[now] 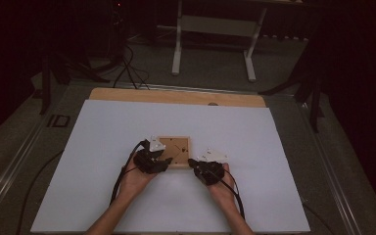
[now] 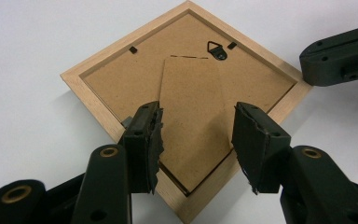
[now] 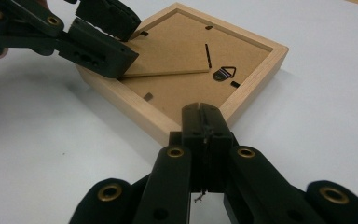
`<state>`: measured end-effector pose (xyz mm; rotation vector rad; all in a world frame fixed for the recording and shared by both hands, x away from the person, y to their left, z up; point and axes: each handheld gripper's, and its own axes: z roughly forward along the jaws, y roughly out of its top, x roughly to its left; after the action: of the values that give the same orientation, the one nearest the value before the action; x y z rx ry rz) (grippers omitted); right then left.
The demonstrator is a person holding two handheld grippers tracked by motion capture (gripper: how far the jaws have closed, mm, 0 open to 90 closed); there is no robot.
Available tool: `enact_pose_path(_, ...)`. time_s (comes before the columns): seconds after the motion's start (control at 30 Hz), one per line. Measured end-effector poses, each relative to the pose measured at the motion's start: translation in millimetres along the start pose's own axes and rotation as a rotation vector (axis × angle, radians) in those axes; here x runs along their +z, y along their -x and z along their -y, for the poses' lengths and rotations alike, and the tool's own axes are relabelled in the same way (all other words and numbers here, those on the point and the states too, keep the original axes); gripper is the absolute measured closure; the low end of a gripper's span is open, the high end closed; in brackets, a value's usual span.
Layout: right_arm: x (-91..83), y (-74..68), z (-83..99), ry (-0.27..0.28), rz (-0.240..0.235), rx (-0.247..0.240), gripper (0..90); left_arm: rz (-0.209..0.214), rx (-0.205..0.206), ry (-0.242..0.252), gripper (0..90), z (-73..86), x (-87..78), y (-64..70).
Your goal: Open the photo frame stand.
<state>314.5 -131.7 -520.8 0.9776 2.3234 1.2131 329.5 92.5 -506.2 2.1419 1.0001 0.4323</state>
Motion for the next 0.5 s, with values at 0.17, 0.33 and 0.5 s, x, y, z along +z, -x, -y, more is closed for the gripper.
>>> enact_pose_path(0.17, 0.0, -0.1, 0.0, 0.0, 0.0, 0.002, 89.7, 0.004, -0.006, 0.004, 52.0, -0.4, 1.4, -1.0)
enact_pose_path(0.33, 0.0, 0.0, 0.0, 0.0, 0.0, 0.001, 89.6, 0.01, -0.005, 0.01, 51.1, -0.6, 1.8, 0.2)
enact_pose_path(0.5, 0.0, -0.2, 0.1, 0.001, 0.001, 0.001, 89.6, 0.01, -0.01, 0.014, 50.5, -0.8, 2.7, 1.3)
